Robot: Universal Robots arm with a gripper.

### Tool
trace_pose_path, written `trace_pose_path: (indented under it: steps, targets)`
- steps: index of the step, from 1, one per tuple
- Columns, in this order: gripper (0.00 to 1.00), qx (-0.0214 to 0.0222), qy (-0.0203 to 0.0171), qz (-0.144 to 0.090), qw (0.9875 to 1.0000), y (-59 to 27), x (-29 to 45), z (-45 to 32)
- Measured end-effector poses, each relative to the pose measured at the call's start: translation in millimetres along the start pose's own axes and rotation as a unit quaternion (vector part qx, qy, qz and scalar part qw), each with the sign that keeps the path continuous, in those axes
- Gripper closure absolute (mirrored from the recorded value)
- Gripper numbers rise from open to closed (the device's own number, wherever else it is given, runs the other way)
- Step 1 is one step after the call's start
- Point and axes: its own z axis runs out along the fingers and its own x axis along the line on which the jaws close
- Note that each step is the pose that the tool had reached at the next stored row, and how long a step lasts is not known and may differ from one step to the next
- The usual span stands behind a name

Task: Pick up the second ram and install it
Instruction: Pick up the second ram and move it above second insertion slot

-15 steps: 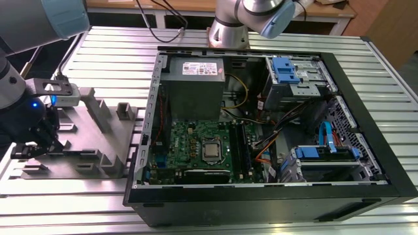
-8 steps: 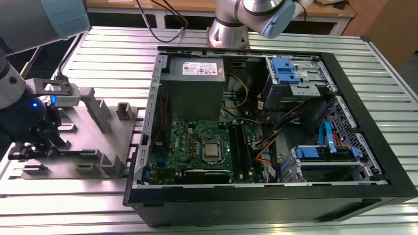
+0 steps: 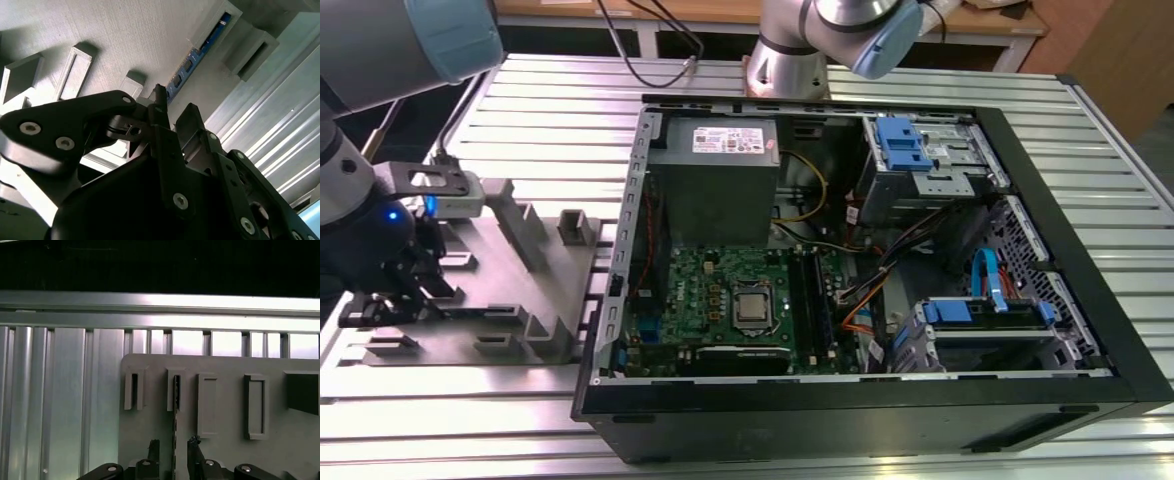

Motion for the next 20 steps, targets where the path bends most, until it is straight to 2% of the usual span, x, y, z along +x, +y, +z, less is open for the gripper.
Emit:
trace_pose_path:
  steps: [3,10,14,20]
  targets:
    - [0.67,0.0004,-0.0012,-0.010,1.0000,0.8,0.0,2.8]
    - [0.67,0.0001,-0.0014,-0.030,0.9996,2.8,0.1,9.5]
    - [0.67,0.0001,-0.0018,-0.034,0.9994,2.7,-0.3,10.8]
    - [0.67,0.0002,-0.0043,-0.036,0.9994,2.8,-0.8,11.7]
